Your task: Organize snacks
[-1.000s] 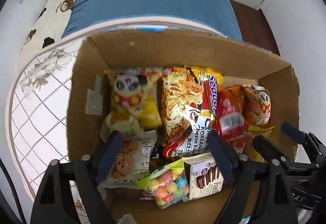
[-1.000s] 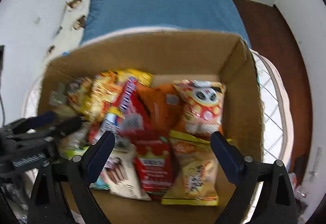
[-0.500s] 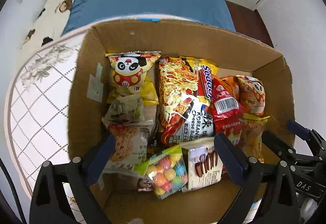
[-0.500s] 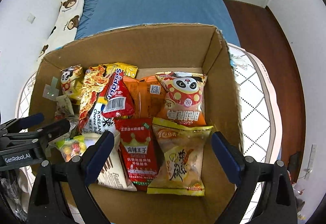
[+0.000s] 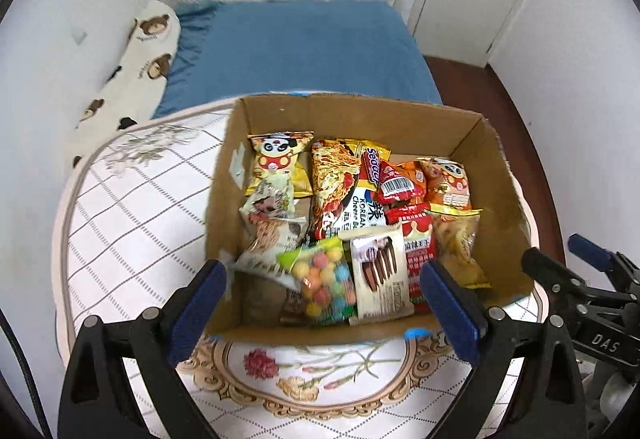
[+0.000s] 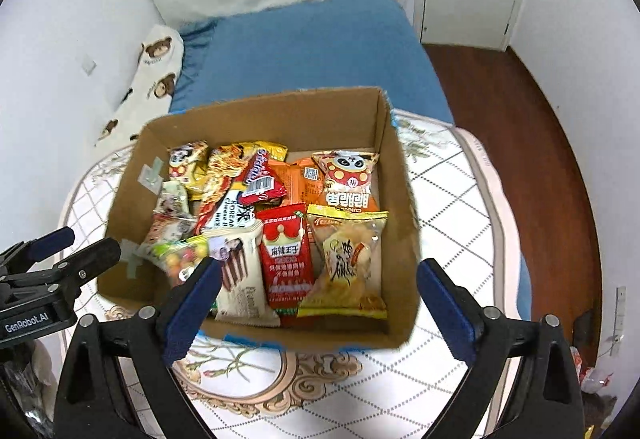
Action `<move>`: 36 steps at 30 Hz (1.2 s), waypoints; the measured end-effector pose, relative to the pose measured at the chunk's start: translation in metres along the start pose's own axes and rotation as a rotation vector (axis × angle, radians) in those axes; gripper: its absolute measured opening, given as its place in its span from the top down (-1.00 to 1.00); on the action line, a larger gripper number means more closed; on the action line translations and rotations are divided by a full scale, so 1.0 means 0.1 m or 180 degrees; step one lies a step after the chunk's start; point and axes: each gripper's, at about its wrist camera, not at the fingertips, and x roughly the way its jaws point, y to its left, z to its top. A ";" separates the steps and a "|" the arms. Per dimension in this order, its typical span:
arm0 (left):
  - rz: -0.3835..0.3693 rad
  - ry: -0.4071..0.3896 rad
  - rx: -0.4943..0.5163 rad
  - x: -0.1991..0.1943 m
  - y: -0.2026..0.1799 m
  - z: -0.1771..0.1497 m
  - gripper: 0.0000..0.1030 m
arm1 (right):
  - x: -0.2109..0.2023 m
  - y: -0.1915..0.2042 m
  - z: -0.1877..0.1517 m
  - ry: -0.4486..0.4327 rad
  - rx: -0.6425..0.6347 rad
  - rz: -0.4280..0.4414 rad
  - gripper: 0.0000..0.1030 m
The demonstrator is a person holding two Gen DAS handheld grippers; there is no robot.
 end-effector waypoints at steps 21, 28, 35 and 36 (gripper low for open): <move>0.0269 -0.0912 0.0079 -1.61 -0.12 -1.08 -0.93 | -1.94 0.34 -1.03 -0.0987 -0.0284 -0.0093 -0.99; 0.0282 -0.1052 0.0054 -1.85 -0.13 -1.25 -0.93 | -2.28 0.40 -1.17 -0.1168 -0.0296 -0.0106 -0.99; 0.0252 -0.1073 0.0068 -1.88 -0.15 -1.30 -0.93 | -2.35 0.40 -1.23 -0.1211 -0.0270 -0.0094 -0.99; 0.0246 -0.1074 0.0067 -1.89 -0.15 -1.31 -0.93 | -2.34 0.40 -1.23 -0.1206 -0.0263 -0.0091 -0.99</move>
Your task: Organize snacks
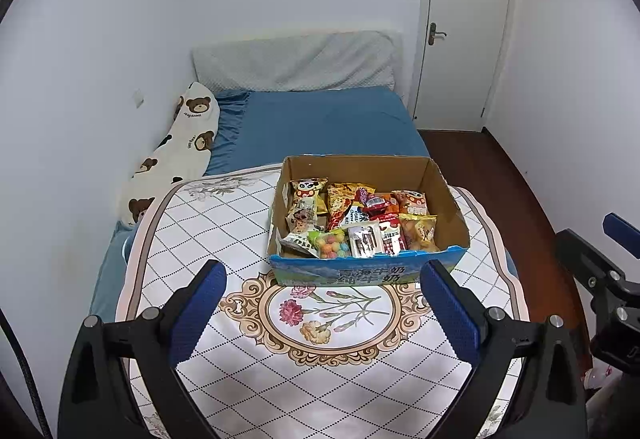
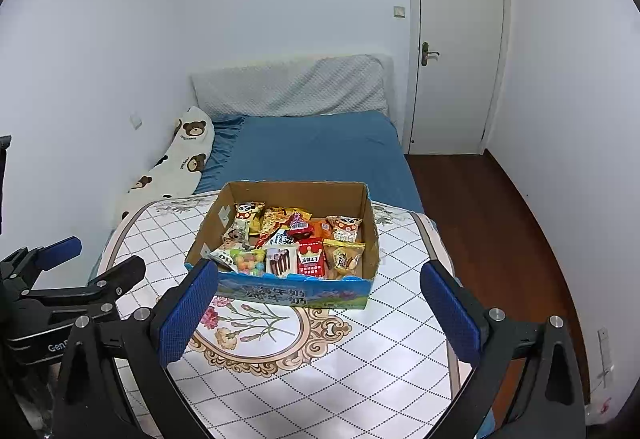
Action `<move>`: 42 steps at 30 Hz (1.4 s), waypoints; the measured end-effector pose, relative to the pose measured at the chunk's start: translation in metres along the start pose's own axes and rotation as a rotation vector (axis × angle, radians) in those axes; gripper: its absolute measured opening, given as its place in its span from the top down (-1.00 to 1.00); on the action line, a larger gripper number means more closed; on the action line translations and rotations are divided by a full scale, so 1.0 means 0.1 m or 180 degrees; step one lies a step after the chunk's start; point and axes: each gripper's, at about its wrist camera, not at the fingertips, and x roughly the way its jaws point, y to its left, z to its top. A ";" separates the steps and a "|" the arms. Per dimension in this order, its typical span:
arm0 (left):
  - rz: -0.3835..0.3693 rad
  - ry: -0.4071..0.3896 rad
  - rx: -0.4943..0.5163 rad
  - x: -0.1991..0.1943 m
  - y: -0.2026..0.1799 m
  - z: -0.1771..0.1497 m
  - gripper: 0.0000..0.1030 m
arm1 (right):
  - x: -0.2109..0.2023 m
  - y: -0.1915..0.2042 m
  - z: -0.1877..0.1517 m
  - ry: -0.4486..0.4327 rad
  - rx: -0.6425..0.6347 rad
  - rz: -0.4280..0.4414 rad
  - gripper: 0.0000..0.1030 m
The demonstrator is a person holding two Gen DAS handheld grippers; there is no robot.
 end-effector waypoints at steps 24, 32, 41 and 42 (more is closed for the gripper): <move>0.0137 0.0256 -0.0079 0.84 -0.01 0.17 -1.00 | 0.99 -0.30 0.04 0.0217 0.0218 -0.0263 -1.00; 0.0184 0.0321 -0.0065 1.08 -0.04 0.24 -1.00 | 1.31 -0.33 -0.02 0.0346 0.0259 -0.0303 -1.00; 0.0161 0.0345 -0.0043 1.16 -0.09 0.26 -1.00 | 1.44 -0.36 -0.07 0.0434 0.0277 -0.0338 -1.00; 0.0163 0.0348 -0.0044 1.16 -0.09 0.26 -1.00 | 1.43 -0.36 -0.08 0.0435 0.0280 -0.0341 -1.00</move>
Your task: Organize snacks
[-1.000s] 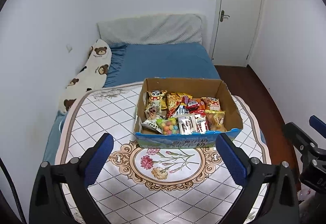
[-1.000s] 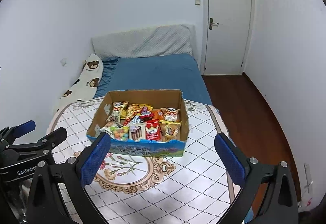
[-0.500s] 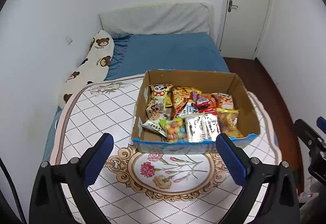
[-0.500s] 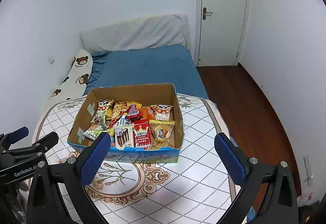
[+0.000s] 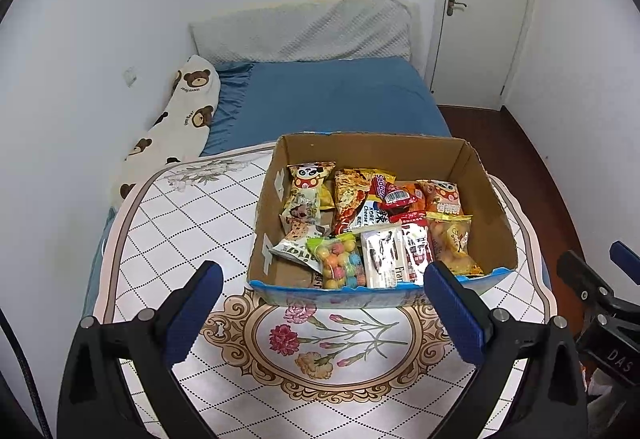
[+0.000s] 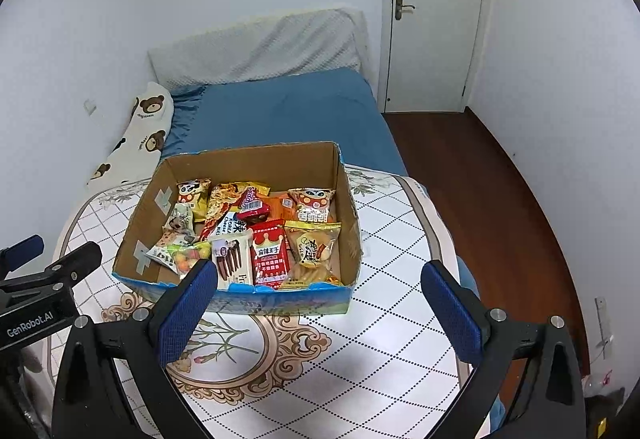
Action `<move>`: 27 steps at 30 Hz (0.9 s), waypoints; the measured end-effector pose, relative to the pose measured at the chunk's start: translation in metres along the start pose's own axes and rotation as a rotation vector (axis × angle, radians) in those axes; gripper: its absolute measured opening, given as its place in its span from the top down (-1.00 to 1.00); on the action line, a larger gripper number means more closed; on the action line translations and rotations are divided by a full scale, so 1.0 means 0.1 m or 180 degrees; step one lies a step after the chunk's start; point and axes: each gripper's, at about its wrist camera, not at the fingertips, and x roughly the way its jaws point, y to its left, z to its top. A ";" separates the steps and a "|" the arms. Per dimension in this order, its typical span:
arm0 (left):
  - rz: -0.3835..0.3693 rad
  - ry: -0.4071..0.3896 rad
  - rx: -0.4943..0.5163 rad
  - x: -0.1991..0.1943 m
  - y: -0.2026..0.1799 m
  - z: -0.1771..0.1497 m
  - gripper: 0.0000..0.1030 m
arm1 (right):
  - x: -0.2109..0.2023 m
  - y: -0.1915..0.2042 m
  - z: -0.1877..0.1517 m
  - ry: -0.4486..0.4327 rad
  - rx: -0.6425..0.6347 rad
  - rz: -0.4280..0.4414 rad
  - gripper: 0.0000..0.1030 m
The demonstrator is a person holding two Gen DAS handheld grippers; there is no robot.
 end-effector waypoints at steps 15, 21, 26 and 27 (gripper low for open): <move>0.0016 0.0080 0.0023 0.08 -0.01 -0.09 -1.00 | 0.00 -0.01 -0.05 0.0032 0.0009 -0.0015 -1.00; -0.0026 0.0085 0.0031 0.08 -0.02 -0.11 -1.00 | -0.03 0.00 -0.06 0.0027 0.0018 -0.0003 -1.00; -0.0031 0.0097 0.0023 0.07 -0.01 -0.12 -1.00 | -0.04 0.00 -0.05 0.0026 0.0028 0.0008 -1.00; -0.0031 0.0094 0.0023 0.06 -0.01 -0.12 -1.00 | -0.04 0.00 -0.05 0.0029 0.0026 0.0006 -1.00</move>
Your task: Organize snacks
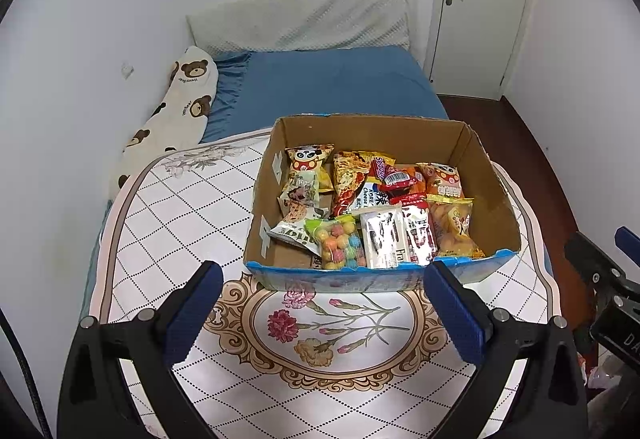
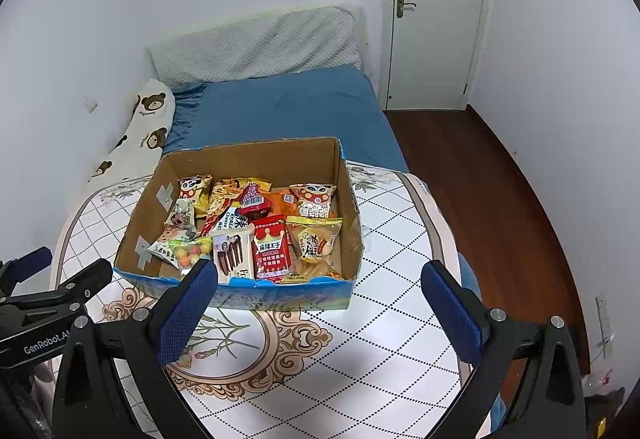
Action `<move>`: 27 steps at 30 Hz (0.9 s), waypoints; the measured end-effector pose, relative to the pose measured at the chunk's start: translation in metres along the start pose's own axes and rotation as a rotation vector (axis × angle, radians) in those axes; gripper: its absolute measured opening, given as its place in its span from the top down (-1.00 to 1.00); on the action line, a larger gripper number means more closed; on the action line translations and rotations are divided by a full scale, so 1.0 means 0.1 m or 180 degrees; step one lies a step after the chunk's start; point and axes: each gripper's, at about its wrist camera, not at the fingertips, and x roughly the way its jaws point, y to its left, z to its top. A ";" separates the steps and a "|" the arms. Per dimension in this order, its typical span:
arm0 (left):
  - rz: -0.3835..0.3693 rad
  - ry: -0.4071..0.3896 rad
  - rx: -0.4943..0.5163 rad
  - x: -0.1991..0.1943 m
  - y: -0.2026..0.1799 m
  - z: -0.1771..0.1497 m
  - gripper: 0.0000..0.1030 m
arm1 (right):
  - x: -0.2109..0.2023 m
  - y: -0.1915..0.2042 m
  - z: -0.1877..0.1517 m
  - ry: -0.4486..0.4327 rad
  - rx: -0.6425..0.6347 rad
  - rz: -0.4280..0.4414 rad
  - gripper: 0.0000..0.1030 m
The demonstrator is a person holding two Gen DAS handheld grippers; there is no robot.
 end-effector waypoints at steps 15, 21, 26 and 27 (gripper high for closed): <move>0.0020 -0.0057 0.0024 -0.07 -0.01 0.02 -1.00 | -0.06 0.00 -0.02 0.0012 0.0018 0.0034 -1.00; 0.0017 -0.0078 0.0028 -0.10 -0.03 0.02 -1.00 | -0.06 -0.02 -0.03 0.0012 0.0030 0.0037 -1.00; 0.0008 -0.0086 0.0031 -0.12 -0.04 0.03 -1.00 | -0.09 -0.04 -0.02 -0.0007 0.0040 0.0024 -1.00; 0.0006 -0.0086 0.0035 -0.12 -0.04 0.03 -1.00 | -0.09 -0.05 -0.02 -0.0009 0.0041 0.0026 -1.00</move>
